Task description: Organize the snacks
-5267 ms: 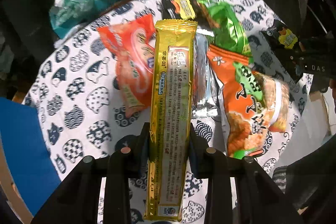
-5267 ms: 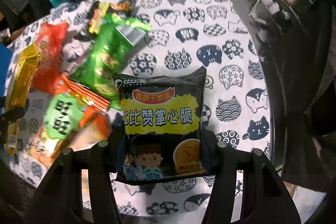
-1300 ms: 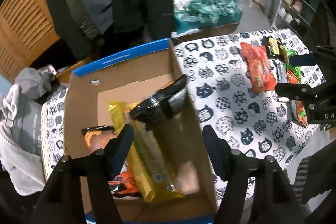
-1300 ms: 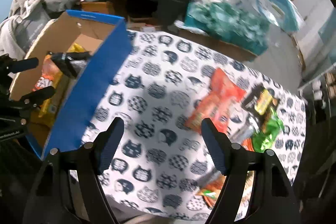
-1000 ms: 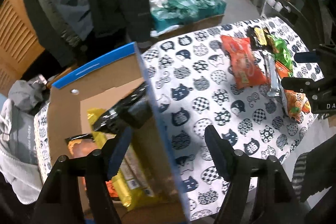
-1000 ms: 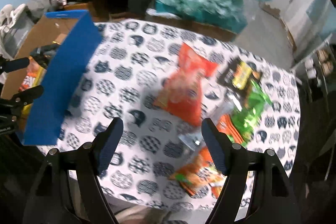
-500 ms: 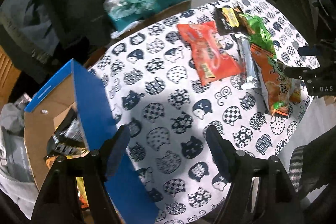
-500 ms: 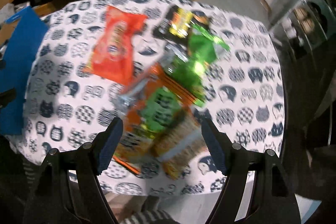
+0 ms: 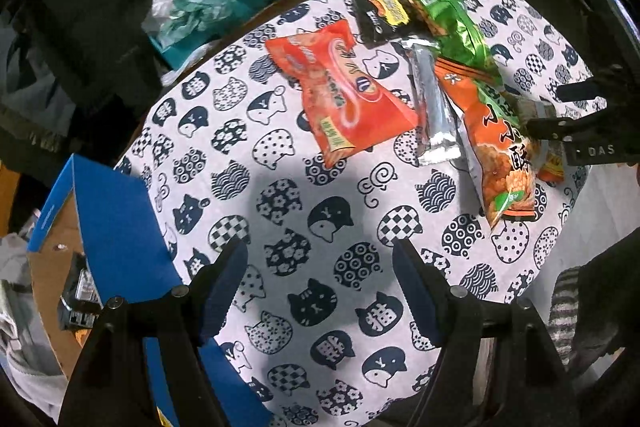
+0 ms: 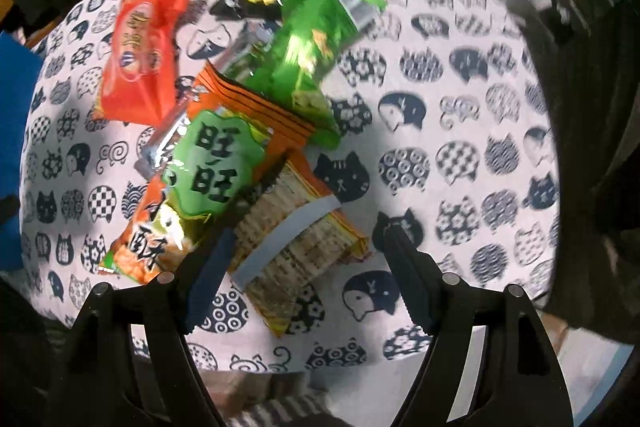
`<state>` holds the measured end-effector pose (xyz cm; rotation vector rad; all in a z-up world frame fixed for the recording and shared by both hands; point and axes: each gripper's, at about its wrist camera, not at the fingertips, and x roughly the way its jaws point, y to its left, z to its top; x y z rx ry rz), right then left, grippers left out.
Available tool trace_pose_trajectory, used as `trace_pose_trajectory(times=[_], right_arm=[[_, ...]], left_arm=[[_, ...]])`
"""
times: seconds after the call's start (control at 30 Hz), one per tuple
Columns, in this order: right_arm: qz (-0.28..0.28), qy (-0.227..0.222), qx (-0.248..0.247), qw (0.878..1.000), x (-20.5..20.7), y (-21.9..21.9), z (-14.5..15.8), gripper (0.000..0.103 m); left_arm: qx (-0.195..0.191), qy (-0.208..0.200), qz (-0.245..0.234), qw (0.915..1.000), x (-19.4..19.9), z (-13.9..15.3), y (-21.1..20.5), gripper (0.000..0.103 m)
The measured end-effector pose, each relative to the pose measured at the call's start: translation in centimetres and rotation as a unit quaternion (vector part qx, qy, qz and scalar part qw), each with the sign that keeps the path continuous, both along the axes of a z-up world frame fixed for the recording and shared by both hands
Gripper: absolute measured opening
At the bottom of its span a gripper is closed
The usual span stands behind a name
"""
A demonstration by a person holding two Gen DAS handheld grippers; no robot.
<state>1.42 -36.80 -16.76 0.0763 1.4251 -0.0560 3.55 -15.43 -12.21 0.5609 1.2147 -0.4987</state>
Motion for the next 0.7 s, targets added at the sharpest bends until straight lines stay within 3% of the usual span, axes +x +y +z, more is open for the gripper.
trace_pose_trajectory(times=[0.2, 0.4, 0.7], right_arm=[[-0.018, 0.007, 0.025, 1.000, -0.3, -1.1, -0.7, 0.076], [-0.032, 0.005, -0.011, 0.999, -1.2, -4.3, 0.0, 0.076], [-0.075, -0.030, 0.023, 0.996, -3.1, -8.4, 1.2, 0.076]], left_arm=[[0.003, 0.013, -0.003, 0.9999, 0.0, -0.8, -1.2, 0.077], [-0.002, 0.032, -0.004, 0.9995, 0.1, -1.5, -3.2, 0.077], [-0.053, 0.053, -0.006, 0.9972, 0.3, -0.8, -7.7, 0.082]])
